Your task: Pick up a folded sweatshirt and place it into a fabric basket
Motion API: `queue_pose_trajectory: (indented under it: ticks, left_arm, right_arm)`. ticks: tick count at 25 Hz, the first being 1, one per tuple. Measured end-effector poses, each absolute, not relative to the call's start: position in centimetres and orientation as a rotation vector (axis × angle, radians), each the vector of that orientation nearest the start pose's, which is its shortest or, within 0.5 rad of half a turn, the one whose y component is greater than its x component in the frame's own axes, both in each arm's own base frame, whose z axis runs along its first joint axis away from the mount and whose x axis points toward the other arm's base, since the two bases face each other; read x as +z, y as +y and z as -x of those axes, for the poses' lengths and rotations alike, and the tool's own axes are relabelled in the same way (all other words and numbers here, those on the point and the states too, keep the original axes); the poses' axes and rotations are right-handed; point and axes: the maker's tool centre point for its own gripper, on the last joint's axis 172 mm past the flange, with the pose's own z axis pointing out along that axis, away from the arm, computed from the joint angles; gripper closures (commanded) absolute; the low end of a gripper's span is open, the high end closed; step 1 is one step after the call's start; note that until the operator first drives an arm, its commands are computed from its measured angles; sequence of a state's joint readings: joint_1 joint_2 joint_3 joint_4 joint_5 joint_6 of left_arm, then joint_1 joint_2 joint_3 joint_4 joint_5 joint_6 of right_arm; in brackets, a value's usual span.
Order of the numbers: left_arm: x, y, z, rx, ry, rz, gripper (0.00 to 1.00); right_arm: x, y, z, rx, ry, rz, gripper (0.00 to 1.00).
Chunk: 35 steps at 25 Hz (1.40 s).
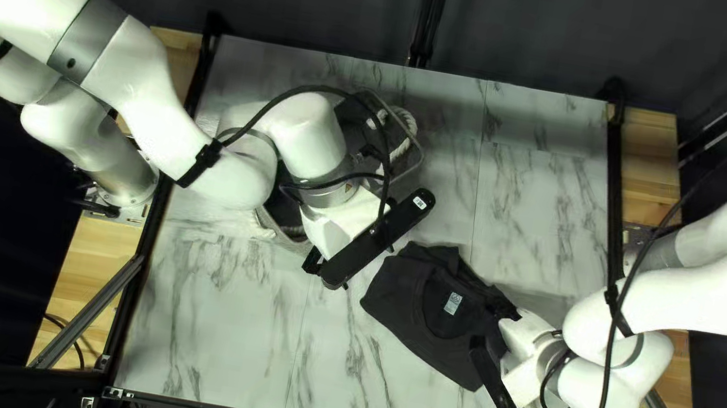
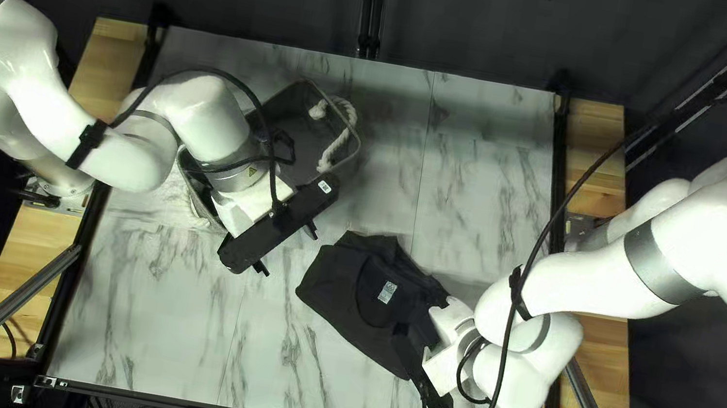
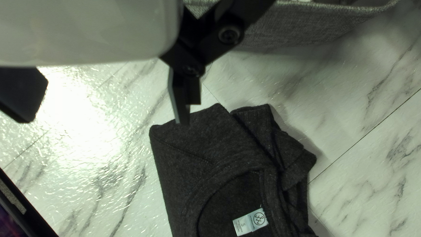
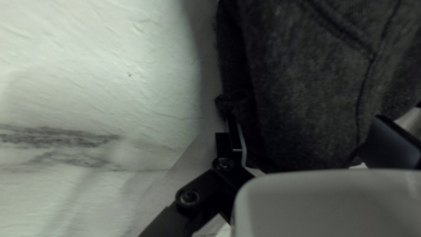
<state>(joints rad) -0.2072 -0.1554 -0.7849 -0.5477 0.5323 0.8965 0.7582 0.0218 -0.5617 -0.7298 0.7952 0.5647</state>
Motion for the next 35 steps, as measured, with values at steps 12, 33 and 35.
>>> queue_pose_trajectory:
  ticks: [12,33,35]
  left_arm:
    - [21.0,-14.0,-49.7,-0.841,1.09,3.056,0.0]
    - [12.3,-9.7,-58.1,-0.685,0.623,3.113,0.0]
    - [11.4,-9.5,-58.2,-0.657,0.545,3.103,0.0]
  right_arm:
    - [3.8,16.6,-30.5,-0.149,-1.39,3.35,1.0]
    - [3.9,18.8,-30.1,-0.139,-1.443,3.34,1.0]
    - [3.7,18.9,-30.3,-0.135,-1.447,3.338,1.0]
